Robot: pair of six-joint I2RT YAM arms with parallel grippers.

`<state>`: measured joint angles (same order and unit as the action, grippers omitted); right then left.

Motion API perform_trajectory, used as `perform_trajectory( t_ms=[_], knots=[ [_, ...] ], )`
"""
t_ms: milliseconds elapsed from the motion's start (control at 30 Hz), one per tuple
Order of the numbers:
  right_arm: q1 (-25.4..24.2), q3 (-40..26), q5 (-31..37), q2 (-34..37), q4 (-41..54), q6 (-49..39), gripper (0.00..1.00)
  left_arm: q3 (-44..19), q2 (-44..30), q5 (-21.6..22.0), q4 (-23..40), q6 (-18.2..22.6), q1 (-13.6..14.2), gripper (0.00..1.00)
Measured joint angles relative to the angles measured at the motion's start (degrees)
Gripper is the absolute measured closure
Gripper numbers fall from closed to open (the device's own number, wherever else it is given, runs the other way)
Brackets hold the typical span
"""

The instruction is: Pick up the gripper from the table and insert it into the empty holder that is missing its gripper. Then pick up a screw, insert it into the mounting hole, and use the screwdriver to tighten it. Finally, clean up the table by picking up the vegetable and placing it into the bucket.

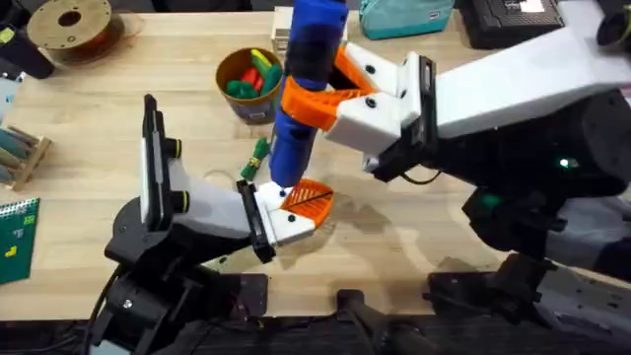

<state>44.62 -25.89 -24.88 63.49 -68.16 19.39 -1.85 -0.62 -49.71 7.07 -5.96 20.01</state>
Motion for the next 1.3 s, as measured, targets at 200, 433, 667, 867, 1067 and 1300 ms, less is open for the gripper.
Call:
perform_trajectory(
  t_ms=[200, 433, 667, 867, 1067, 1300],
  knots=[
    [0.0, 0.0, 0.0, 0.02, 0.75, 0.42, 0.968, 0.0, 0.0, 0.0, 0.0, -0.02, 0.0, 0.996],
    [0.0, -0.11, 0.28, 1.16, 1.11, 0.91, 0.968, 0.0, 0.0, 0.02, 0.02, -0.04, 0.0, 0.996],
    [0.0, -0.11, 0.26, 1.16, 1.14, 1.15, 0.968, 0.0, 0.0, 0.0, 0.0, -0.02, 0.0, 0.996],
    [0.0, -0.11, 0.26, 1.14, 1.18, 1.18, 0.968, 0.0, 0.0, 0.0, 0.0, -0.02, 0.0, 0.996],
    [0.0, -0.11, 0.26, 1.15, 1.19, 1.21, 0.968, 0.0, 0.0, 0.0, 0.0, -0.02, 0.0, 0.996],
    [0.0, -0.11, 0.24, 1.38, -5.31, 1.65, 0.968, 0.0, 0.0, 0.0, 0.0, -0.02, 0.0, 0.996]
  ],
)
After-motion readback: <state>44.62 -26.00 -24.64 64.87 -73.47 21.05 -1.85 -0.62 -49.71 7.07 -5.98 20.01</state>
